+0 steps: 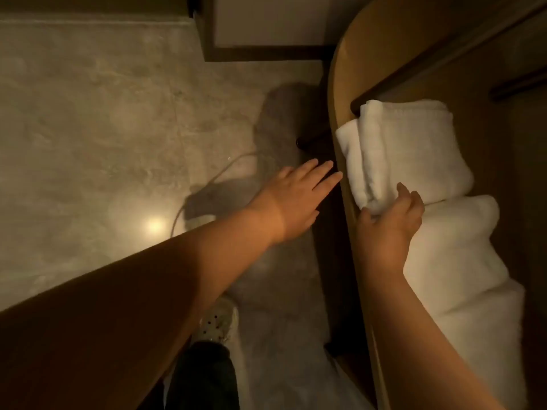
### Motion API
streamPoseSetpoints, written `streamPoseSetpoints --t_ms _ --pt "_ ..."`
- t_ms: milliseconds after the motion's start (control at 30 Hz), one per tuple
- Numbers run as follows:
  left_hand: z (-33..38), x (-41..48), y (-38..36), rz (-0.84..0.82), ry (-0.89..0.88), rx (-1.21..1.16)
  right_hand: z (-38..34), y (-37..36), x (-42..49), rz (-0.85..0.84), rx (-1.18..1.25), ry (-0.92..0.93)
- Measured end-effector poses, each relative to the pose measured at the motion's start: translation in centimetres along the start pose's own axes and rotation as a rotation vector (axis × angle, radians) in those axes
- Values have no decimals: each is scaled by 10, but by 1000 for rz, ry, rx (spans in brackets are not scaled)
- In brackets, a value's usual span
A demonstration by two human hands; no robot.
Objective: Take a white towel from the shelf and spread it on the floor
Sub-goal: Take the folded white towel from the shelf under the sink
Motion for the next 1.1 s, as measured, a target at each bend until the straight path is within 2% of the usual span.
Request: streamPoseSetpoints --t_ms 200,400,500,600,700,933,1100 --pt "1 46 -21 119 -47 43 8 -14 17 100 -51 31" --pt "12 82 -31 110 -78 53 10 -10 42 6 -81 -20" --pt "23 96 -25 221 -109 130 10 -12 48 -27 -80 -42" --pt "30 106 -22 208 -147 252 10 -14 47 -26 -92 -39" --pt "28 109 -22 163 -167 322 8 -15 45 -23 -101 -21" --pt "-4 89 -23 226 -186 370 0 -23 35 -72 -130 56" --pt "-14 79 -32 285 -184 521 -5 -37 18 -47 -142 68"
Point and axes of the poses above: each hand's wrist, its own x-axis towards the middle knuckle, its own y-axis out of the back of the hand, z = x × y, the point moved 3 cm from there along x, towards the middle knuckle, and after that the axes turned 4 degrees about x, right-handed, at the moved point
